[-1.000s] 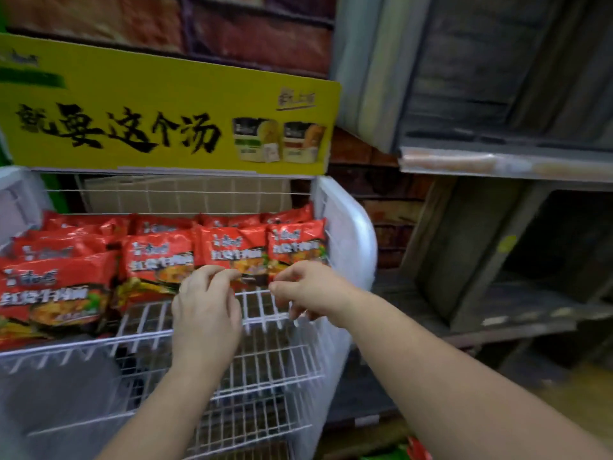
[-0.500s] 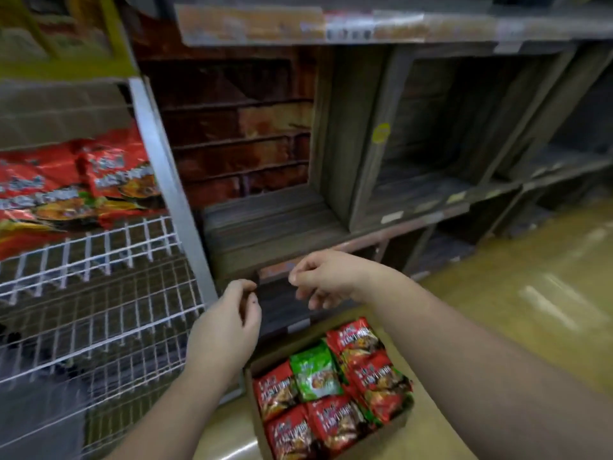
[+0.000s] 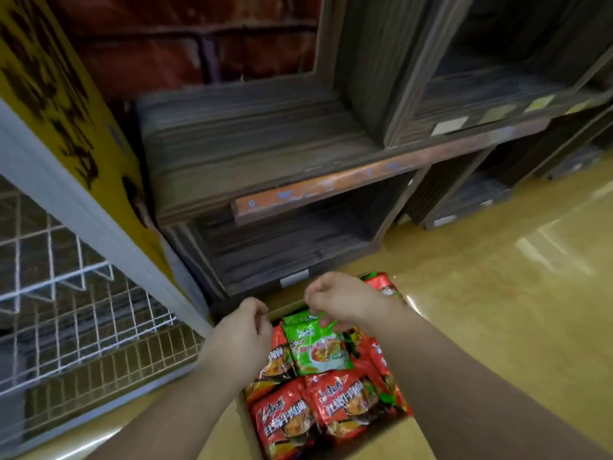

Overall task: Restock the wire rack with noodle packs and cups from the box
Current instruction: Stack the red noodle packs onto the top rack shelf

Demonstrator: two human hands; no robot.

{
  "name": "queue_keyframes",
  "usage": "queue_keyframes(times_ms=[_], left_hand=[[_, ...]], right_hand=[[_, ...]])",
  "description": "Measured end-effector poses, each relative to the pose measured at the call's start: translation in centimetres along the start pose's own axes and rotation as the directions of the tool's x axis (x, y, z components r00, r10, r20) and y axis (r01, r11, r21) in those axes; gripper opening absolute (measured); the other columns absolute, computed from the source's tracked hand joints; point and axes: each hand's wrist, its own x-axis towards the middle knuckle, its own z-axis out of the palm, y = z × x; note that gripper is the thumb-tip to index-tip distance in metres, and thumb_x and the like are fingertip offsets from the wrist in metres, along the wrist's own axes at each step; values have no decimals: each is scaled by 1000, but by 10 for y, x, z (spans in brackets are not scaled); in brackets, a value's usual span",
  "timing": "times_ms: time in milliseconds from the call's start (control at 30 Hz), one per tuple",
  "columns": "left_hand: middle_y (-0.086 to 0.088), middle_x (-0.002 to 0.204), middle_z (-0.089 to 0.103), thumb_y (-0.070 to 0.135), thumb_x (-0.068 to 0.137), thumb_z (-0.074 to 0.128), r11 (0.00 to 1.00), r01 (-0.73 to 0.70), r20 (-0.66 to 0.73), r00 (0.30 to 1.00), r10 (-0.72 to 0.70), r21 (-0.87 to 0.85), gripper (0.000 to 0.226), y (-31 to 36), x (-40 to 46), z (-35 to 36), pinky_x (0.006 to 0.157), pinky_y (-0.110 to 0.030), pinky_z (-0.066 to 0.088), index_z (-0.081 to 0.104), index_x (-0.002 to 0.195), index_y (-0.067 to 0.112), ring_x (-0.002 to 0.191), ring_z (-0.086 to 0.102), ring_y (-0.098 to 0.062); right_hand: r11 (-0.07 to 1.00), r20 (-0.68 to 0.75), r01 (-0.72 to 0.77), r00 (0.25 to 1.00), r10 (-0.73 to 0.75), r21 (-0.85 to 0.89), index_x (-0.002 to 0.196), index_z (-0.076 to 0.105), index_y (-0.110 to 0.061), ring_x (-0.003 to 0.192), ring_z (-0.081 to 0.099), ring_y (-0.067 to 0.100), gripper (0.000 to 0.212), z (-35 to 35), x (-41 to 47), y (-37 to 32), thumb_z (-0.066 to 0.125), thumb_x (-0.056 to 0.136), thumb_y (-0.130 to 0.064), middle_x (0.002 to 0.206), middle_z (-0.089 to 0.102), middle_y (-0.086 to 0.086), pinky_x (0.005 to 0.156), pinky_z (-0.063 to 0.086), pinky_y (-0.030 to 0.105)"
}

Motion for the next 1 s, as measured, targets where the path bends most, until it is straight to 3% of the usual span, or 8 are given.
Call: queue_keyframes(times_ms=[133,233,300,433,567,700,800,1000], left_hand=[[4,95,63,31,101,43,981,171,72,984,-165,-94,18,-53,44,67,63,-28,49,53,115,27,78,62,-12],[-3,102,64,27,103,41,958,240,60,970,-234,-157,24,-84,67,118,50,-24,37,55,121,23,69,56,-11],[-6,108,65,22,102,42,938,288,32,957,-287,-192,26,-100,84,149,50,-22,36,57,123,20,68,56,-12],[-8,111,66,19,101,42,902,375,48,926,-373,-216,31,-128,111,194,65,-29,49,54,129,18,80,66,-25],[-14,129,58,20,97,49,880,460,87,887,-453,-115,46,-145,117,218,82,-32,48,42,142,16,108,61,-33],[-15,143,45,23,85,61,878,466,129,883,-452,-112,62,-151,117,233,107,-46,42,40,142,13,129,48,-37],[-13,148,35,28,86,63,875,470,181,876,-447,-112,66,-152,113,237,113,-48,34,36,144,14,135,38,-36],[-11,145,41,16,87,59,873,451,187,888,-419,-187,64,-159,111,231,110,-51,39,35,146,16,133,42,-35]], right_hand=[[999,32,-29,999,30,-15,115,63,-3,97,70,27,32,46,73,53,46,97,-22,113,69,18,88,56,44],[997,98,-52,994,56,-51,115,64,-3,94,67,24,30,89,125,100,46,99,-21,106,69,15,89,55,42],[996,123,-47,991,57,-80,112,66,-2,88,61,22,28,115,160,128,48,96,-17,96,65,11,83,53,37],[994,123,-27,992,40,-105,107,67,-6,77,59,21,22,160,206,168,52,93,-15,87,64,7,72,45,30],[985,90,-41,994,57,-168,124,59,-11,101,65,29,33,193,228,186,57,91,-18,112,67,12,82,51,32],[962,1,-61,998,63,-266,132,47,-10,117,57,34,50,219,237,184,63,88,-28,129,58,16,94,46,36],[967,-9,-103,995,104,-235,135,39,-8,121,54,35,60,225,239,179,67,88,-33,133,53,16,95,45,38],[960,11,-161,986,168,-230,129,48,-5,112,61,33,63,221,246,174,73,85,-41,126,60,14,89,48,35]])
